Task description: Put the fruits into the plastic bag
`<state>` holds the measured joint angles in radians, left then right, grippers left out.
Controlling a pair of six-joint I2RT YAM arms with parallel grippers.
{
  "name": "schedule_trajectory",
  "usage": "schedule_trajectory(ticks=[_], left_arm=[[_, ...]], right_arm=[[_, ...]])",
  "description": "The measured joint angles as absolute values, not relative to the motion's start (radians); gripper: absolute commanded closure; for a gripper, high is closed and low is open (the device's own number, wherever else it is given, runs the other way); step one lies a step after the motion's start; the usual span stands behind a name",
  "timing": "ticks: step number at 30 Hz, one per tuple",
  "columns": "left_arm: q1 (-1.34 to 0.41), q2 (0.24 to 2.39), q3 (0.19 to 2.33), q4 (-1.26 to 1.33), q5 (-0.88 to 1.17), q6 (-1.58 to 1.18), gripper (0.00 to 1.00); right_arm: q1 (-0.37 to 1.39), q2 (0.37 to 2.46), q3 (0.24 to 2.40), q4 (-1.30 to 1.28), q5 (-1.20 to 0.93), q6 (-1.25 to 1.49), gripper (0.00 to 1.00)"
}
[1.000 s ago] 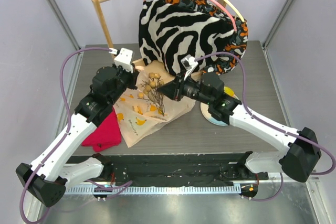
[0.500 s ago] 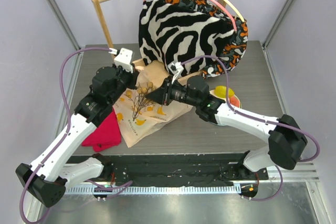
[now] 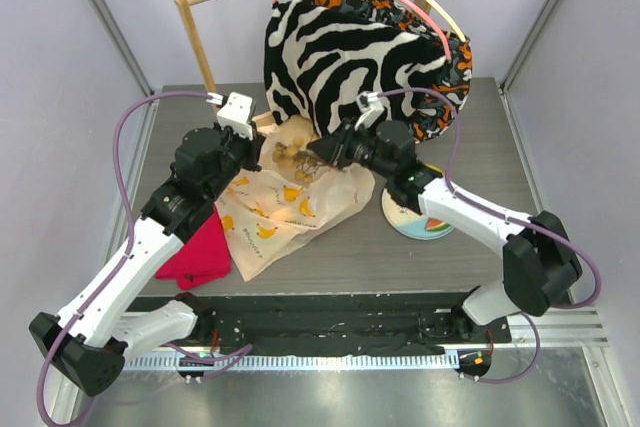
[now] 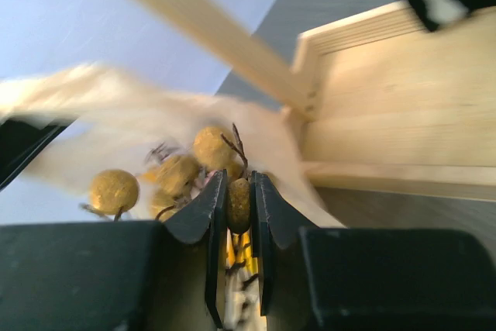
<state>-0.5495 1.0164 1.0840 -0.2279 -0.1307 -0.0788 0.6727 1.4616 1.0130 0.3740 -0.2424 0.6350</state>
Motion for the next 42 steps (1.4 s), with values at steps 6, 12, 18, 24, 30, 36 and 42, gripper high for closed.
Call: schedule_trajectory(ticks=[6,12,18,24,30,36,42], left_arm=[[-0.55,1.016,1.083,-0.228,-0.131,-0.079,1.0],[-0.55,1.016,1.082,-0.228,-0.131,-0.078,1.0],[-0.55,1.016,1.082,-0.228,-0.131,-0.078,1.0],[-0.55,1.016,1.082,-0.228,-0.131,-0.079,1.0],[-0.55,1.016,1.082,-0.228,-0.131,-0.079,1.0],[-0.549,1.016,1.082,-0.23,-0.138,-0.078,1.0],[-0.549,1.016,1.079,-0.241,-0.146,-0.075,1.0]], right_arm=[[0.556,1.603,1.057,0.383,-0.271,0.708,0.99],[0.583,1.712,1.066,0.373,-0.298,0.737,0.99],[0.636,1.721,1.116,0.37,-0.289,0.731,0.99],[0.728,1.731,1.17,0.37,-0.263,0.727,0.99],[0.806,1.834,1.327,0.375,-0.258,0.717,0.99],[0.858,1.909,1.404,0.374,-0.262,0.709,0.99],[0.886,1.988,1.414,0.365,-0.255,0.706,0.99]])
